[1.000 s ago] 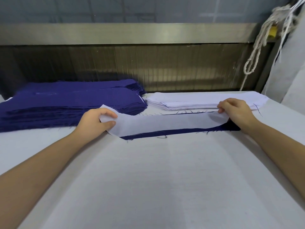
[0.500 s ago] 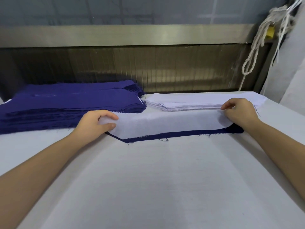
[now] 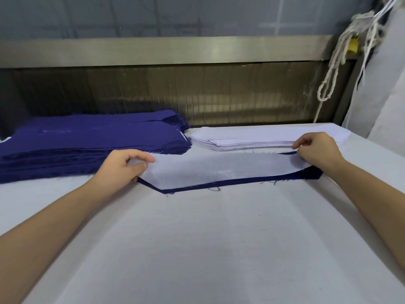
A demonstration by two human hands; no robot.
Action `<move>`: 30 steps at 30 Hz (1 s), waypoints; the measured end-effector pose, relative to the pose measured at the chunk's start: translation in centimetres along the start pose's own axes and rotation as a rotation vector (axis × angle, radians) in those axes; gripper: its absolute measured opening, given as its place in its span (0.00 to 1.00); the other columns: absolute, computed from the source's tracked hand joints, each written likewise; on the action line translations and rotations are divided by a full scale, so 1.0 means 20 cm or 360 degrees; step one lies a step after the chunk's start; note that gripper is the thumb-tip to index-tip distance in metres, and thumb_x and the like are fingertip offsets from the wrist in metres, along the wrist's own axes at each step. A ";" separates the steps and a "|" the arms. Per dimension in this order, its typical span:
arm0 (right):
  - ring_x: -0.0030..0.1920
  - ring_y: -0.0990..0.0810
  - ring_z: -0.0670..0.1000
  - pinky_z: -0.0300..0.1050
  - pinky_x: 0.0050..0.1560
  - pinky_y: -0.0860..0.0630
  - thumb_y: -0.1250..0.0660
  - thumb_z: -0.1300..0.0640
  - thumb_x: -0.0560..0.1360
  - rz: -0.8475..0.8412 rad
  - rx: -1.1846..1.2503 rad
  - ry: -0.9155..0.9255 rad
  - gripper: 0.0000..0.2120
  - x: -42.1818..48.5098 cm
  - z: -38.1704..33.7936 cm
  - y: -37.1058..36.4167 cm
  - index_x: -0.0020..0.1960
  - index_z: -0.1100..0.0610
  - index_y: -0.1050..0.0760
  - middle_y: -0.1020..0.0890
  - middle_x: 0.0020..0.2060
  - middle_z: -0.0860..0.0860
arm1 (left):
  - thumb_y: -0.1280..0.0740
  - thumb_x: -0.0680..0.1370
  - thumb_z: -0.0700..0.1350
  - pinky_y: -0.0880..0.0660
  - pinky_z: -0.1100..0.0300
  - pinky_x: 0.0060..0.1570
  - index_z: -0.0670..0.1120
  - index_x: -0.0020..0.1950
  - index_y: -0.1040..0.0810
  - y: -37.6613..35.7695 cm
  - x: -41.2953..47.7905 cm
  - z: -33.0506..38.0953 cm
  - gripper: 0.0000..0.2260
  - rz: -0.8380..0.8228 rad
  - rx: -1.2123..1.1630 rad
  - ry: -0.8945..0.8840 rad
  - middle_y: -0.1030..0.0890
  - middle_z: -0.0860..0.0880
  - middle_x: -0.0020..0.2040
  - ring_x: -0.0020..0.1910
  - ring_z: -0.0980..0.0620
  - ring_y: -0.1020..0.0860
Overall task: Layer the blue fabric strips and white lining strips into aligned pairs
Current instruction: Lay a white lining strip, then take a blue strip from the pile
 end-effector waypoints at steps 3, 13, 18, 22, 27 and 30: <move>0.39 0.27 0.53 0.42 0.41 0.31 0.39 0.69 0.71 -0.0024 0.0040 -0.0032 0.11 0.00 0.01 -0.01 0.40 0.57 0.21 0.24 0.32 0.49 | 0.33 0.76 0.35 0.31 0.74 0.42 0.53 0.44 0.19 -0.01 -0.01 0.02 0.12 -0.0037 0.0157 -0.0058 0.20 0.62 0.43 0.39 0.64 0.23; 0.33 0.29 0.48 0.42 0.35 0.34 0.39 0.69 0.69 -0.0060 -0.0088 0.0011 0.12 0.01 0.03 -0.05 0.36 0.55 0.22 0.24 0.29 0.48 | 0.32 0.76 0.37 0.36 0.78 0.47 0.49 0.49 0.18 -0.05 -0.02 0.06 0.08 -0.0113 0.0492 -0.0258 0.20 0.55 0.48 0.50 0.57 0.25; 0.36 0.27 0.52 0.42 0.39 0.32 0.38 0.69 0.70 -0.0050 -0.0110 0.0027 0.12 0.01 0.04 -0.05 0.37 0.55 0.22 0.24 0.31 0.49 | 0.33 0.76 0.36 0.35 0.79 0.45 0.51 0.47 0.19 -0.03 -0.01 0.05 0.10 -0.0034 0.0393 -0.0217 0.20 0.57 0.47 0.44 0.60 0.24; 0.40 0.26 0.53 0.43 0.41 0.32 0.37 0.68 0.70 -0.0083 -0.0160 0.0059 0.11 0.01 0.03 -0.06 0.37 0.55 0.22 0.24 0.31 0.48 | 0.36 0.77 0.34 0.27 0.60 0.37 0.48 0.45 0.19 0.00 0.00 -0.04 0.11 0.0061 -0.0199 0.0131 0.21 0.50 0.36 0.28 0.57 0.26; 0.41 0.26 0.53 0.43 0.41 0.32 0.36 0.67 0.71 -0.0115 -0.0191 0.0068 0.10 0.01 0.04 -0.08 0.36 0.54 0.23 0.25 0.31 0.47 | 0.35 0.76 0.33 0.30 0.55 0.37 0.46 0.45 0.18 -0.01 0.01 -0.09 0.10 0.0029 -0.0479 0.0358 0.25 0.47 0.31 0.28 0.55 0.29; 0.41 0.26 0.53 0.43 0.41 0.32 0.35 0.66 0.71 -0.0115 -0.0210 0.0075 0.10 0.02 0.04 -0.08 0.37 0.54 0.23 0.25 0.31 0.47 | 0.34 0.75 0.33 0.30 0.60 0.32 0.47 0.45 0.18 -0.02 0.01 -0.10 0.10 0.0008 -0.0499 0.0406 0.25 0.44 0.35 0.27 0.55 0.29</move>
Point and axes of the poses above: each hand's wrist, its own x-axis towards the middle knuckle, its own y-axis out of the back of the hand, z = x × y, the point moved 8 cm from there along x, towards the middle knuckle
